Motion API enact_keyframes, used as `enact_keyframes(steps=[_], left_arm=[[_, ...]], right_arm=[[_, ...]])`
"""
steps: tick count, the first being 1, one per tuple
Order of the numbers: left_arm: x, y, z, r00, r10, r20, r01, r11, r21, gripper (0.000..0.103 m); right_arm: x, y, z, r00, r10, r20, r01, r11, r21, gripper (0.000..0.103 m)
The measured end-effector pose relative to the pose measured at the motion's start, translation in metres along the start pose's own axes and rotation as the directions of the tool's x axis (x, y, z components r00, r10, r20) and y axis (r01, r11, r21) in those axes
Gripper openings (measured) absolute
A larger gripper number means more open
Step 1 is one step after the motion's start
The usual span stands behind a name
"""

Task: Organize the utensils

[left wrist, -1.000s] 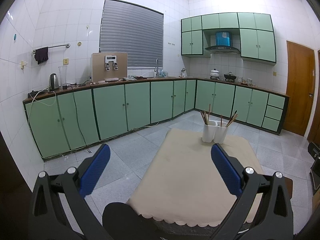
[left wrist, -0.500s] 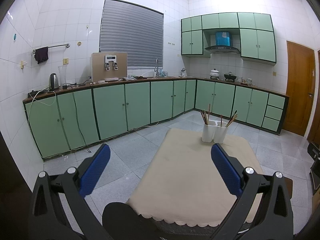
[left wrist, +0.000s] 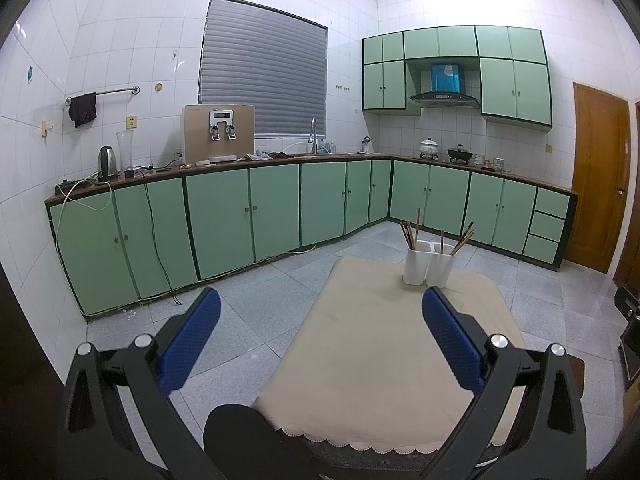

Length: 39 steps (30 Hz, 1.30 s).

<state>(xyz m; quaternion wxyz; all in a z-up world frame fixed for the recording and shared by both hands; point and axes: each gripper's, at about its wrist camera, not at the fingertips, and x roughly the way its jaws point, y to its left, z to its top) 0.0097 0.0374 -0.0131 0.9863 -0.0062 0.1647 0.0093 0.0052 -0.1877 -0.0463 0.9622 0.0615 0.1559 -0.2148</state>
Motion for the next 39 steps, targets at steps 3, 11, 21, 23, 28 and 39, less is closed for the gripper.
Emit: enact_keyframes(steps=[3, 11, 21, 23, 28, 39], left_arm=[[-0.0001, 0.0006, 0.0002, 1.0, -0.002, 0.001, 0.002, 1.0, 0.0, 0.098], [-0.0005, 0.0009, 0.0001, 1.0, -0.002, 0.0, 0.002, 1.0, -0.003, 0.098], [-0.0013, -0.0001, 0.0004, 1.0, -0.001, 0.002, 0.001, 1.0, -0.001, 0.098], [-0.0016, -0.0006, 0.0006, 1.0, 0.0, 0.002, 0.0, 1.0, -0.001, 0.098], [-0.0027, -0.0014, 0.0022, 1.0, 0.0, 0.005, 0.0, 1.0, -0.003, 0.098], [-0.0047, -0.0051, 0.0032, 1.0, 0.0, 0.005, 0.0, 1.0, 0.001, 0.098]], right_arm=[[-0.0002, -0.0001, 0.0004, 1.0, 0.0, -0.001, 0.0, 1.0, 0.002, 0.097], [-0.0005, -0.0001, 0.0007, 1.0, 0.0, 0.0, 0.0, 1.0, 0.001, 0.097], [0.0001, 0.0002, 0.0009, 1.0, 0.002, 0.0, -0.002, 1.0, -0.001, 0.097], [0.0004, 0.0003, 0.0012, 1.0, 0.004, -0.001, -0.004, 1.0, -0.001, 0.097], [-0.0001, 0.0007, 0.002, 1.0, 0.004, 0.0, -0.004, 1.0, -0.002, 0.097], [0.0008, 0.0012, 0.0022, 1.0, 0.006, -0.004, -0.006, 1.0, -0.003, 0.097]])
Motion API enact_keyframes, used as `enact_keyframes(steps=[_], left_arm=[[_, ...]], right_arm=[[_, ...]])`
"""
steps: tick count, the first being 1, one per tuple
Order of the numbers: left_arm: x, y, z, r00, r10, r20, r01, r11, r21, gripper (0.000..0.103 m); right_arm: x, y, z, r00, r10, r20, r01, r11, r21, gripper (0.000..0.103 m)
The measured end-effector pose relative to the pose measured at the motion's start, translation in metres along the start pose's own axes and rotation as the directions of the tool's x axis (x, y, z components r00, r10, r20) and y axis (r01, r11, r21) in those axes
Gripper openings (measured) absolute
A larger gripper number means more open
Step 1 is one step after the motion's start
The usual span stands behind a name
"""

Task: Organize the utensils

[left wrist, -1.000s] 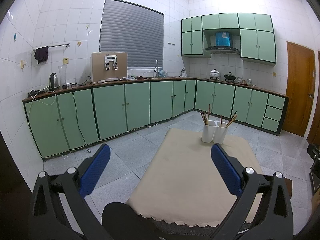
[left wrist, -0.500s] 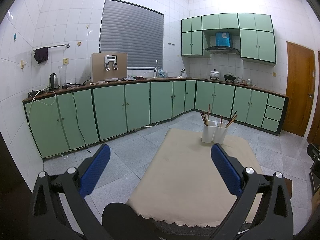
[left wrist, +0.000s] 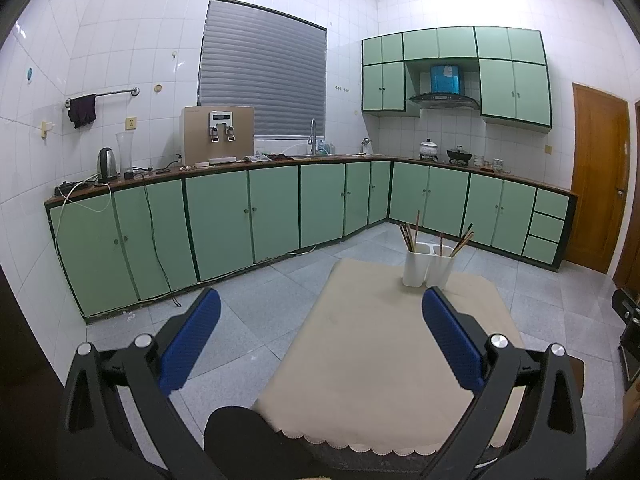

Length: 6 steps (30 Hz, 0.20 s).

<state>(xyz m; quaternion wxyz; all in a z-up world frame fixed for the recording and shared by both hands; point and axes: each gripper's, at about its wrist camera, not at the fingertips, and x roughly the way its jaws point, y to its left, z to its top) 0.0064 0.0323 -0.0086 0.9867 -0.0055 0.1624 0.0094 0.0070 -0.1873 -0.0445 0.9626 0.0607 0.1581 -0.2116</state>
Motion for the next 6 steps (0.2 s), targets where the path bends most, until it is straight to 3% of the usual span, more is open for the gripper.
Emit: enact_keyframes(steps=[6], left_arm=[[0.0029, -0.0016, -0.0008, 1.0, -0.007, -0.012, 0.007, 1.0, 0.0, 0.098]], right_arm=[[0.0017, -0.0002, -0.0001, 1.0, 0.001, -0.006, -0.001, 1.0, -0.001, 0.097]])
